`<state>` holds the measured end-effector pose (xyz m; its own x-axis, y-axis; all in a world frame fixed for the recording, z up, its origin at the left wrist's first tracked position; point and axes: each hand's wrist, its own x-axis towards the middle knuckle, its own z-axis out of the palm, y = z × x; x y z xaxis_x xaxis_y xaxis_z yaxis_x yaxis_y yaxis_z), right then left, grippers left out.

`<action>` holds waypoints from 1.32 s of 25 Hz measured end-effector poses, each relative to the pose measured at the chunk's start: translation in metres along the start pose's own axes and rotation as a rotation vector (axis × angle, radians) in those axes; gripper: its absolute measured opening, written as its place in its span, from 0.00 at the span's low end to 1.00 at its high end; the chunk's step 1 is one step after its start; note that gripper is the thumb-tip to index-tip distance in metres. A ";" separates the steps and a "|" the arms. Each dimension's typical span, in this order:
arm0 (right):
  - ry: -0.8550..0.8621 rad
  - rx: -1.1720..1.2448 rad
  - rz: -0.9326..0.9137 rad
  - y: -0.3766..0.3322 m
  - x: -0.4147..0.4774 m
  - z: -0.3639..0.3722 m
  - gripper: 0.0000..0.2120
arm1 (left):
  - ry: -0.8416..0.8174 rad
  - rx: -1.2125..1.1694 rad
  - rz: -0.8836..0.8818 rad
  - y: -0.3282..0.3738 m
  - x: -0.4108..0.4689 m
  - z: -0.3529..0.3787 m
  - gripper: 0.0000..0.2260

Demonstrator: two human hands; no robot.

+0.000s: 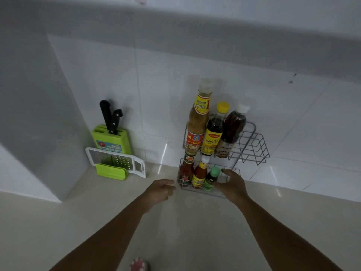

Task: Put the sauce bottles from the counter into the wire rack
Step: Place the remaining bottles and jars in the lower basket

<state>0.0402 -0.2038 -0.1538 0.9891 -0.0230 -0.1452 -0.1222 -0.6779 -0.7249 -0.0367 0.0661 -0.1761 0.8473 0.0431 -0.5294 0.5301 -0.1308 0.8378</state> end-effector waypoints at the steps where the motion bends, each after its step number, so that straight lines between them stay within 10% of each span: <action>1: 0.037 0.012 0.006 -0.002 -0.010 -0.003 0.33 | 0.002 0.009 -0.006 -0.004 -0.008 -0.006 0.16; 9: 0.077 0.029 -0.156 -0.021 -0.101 0.001 0.20 | -0.098 0.265 0.105 -0.094 -0.090 -0.051 0.17; 15: -0.505 0.004 -0.393 -0.056 -0.197 0.031 0.27 | -0.180 0.444 0.154 -0.157 -0.163 -0.035 0.36; 18: -0.637 0.032 -0.512 -0.068 -0.240 0.059 0.28 | -0.069 0.274 0.250 -0.164 -0.177 0.000 0.27; 28: -0.413 0.096 -0.472 -0.084 -0.246 -0.008 0.11 | -0.188 0.063 0.323 -0.114 -0.212 0.016 0.10; 33: -0.108 -0.418 -0.985 -0.117 -0.233 -0.062 0.24 | -0.451 0.051 0.371 -0.039 -0.225 0.021 0.02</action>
<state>-0.1710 -0.1643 0.0067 0.6219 0.7218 0.3036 0.7827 -0.5604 -0.2708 -0.2487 0.0410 -0.0928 0.8723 -0.4386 -0.2160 0.1891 -0.1048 0.9763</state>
